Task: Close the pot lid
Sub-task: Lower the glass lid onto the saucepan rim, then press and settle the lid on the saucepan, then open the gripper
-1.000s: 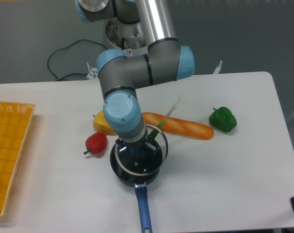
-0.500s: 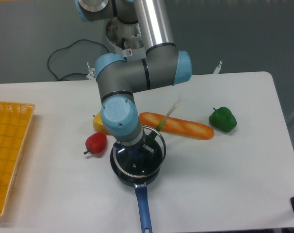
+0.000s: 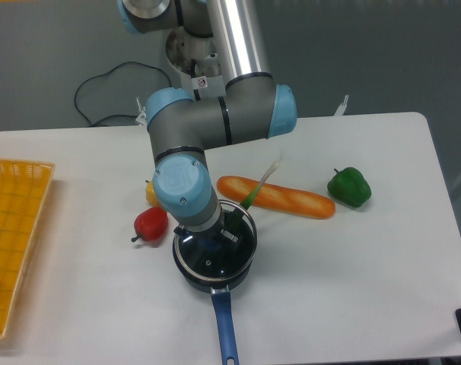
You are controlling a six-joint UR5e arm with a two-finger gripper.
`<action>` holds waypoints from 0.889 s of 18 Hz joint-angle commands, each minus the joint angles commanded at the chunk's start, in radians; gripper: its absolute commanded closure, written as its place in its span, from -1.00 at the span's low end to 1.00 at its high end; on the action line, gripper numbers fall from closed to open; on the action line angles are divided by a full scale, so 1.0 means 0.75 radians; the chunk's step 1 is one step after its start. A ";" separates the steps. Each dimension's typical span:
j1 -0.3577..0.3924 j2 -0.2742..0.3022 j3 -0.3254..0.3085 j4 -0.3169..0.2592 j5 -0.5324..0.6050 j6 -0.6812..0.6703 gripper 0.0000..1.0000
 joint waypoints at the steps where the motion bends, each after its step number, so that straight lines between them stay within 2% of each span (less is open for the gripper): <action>1: 0.000 -0.002 0.000 0.002 0.000 0.000 0.36; 16: -0.014 -0.023 0.000 0.031 0.000 -0.031 0.36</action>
